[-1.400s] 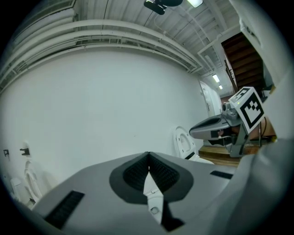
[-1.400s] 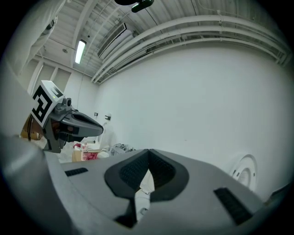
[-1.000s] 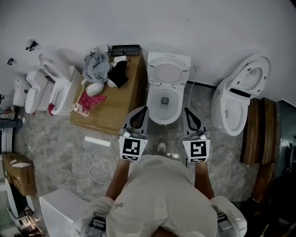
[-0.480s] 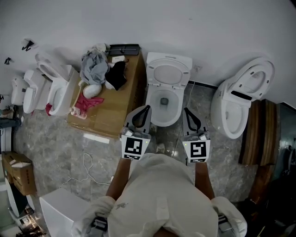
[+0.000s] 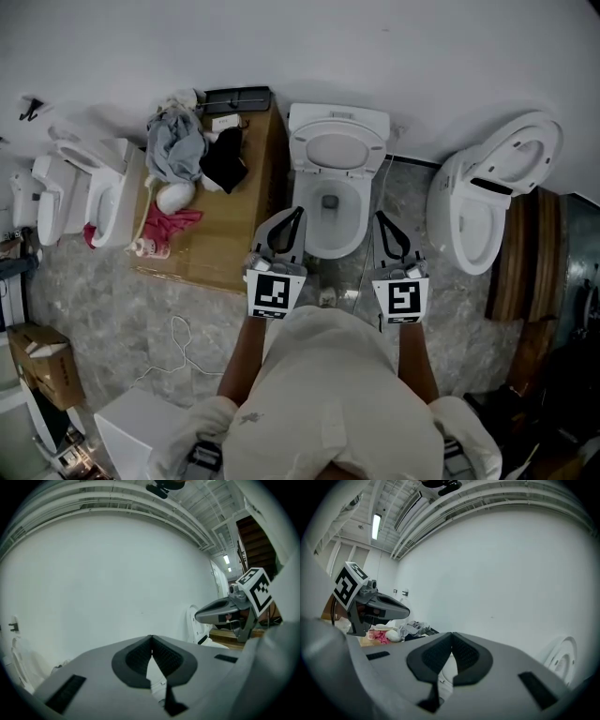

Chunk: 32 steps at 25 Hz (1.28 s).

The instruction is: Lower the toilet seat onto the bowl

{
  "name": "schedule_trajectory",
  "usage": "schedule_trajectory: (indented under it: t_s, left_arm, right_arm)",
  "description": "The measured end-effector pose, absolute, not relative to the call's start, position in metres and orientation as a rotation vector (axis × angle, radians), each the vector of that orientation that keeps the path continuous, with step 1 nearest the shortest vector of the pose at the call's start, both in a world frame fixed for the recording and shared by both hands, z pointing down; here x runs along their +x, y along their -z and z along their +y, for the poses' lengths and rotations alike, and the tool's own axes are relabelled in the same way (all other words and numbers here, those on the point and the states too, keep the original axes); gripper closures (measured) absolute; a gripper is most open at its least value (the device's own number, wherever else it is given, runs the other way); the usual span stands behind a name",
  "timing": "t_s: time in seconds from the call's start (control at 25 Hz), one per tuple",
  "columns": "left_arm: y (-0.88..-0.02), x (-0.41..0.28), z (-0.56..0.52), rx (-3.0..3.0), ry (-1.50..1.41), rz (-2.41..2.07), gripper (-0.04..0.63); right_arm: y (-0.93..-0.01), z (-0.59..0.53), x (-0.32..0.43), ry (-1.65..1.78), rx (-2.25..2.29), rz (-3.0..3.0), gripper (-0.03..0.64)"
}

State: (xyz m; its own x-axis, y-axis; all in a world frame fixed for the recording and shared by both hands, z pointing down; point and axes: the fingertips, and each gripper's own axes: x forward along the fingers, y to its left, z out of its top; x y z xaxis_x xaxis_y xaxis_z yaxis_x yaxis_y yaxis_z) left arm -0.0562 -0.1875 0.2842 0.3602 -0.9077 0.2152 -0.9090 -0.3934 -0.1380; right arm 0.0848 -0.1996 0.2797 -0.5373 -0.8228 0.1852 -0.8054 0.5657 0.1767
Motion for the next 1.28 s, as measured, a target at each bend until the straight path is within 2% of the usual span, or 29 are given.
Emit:
schedule_trajectory:
  t_s: [0.56, 1.28]
  left_arm:
    - [-0.335, -0.08, -0.278, 2.59, -0.415, -1.529, 0.581]
    - [-0.401, -0.078, -0.352, 2.553, -0.469, -1.34, 0.581]
  right_arm:
    - [-0.322, -0.29, 0.045, 0.057, 1.339, -2.443, 0.604]
    - [-0.401, -0.382, 0.031, 0.02, 1.297, -2.309, 0.591]
